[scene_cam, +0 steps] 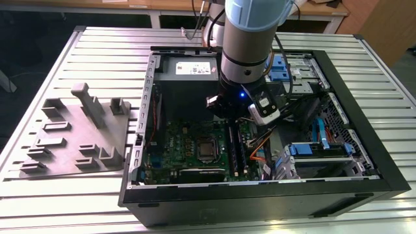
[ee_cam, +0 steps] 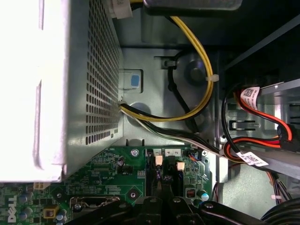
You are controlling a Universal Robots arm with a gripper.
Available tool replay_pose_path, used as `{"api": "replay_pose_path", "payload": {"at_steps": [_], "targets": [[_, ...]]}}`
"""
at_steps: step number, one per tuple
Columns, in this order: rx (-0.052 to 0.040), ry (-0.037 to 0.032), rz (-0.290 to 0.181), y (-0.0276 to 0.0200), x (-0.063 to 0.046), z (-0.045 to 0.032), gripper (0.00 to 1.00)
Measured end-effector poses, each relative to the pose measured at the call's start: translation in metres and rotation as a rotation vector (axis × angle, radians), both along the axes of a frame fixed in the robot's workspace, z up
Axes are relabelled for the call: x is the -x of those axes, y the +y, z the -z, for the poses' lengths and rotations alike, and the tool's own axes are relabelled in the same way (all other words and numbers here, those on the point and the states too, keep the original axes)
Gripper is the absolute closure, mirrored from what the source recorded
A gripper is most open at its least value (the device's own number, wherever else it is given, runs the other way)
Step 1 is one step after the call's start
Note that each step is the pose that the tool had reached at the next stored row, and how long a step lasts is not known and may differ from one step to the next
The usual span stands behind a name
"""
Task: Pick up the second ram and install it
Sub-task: 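Press down the second ram until it locks into place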
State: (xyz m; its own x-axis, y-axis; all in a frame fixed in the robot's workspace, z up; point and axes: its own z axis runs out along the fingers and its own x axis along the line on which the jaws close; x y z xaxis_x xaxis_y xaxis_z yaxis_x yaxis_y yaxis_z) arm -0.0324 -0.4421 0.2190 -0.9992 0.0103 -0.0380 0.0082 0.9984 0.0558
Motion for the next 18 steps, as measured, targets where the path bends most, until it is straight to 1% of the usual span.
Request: {"api": "replay_pose_path", "payload": {"at_steps": [15, 17, 18], "targets": [[0.0001, 0.0001, 0.0, 0.0, 0.0, 0.0018, 0.9], [-0.0009, -0.0004, 0.0, 0.0001, 0.0, 0.0005, 0.9], [-0.0014, -0.0006, 0.0, 0.0001, -0.0001, -0.0014, 0.9]]}}
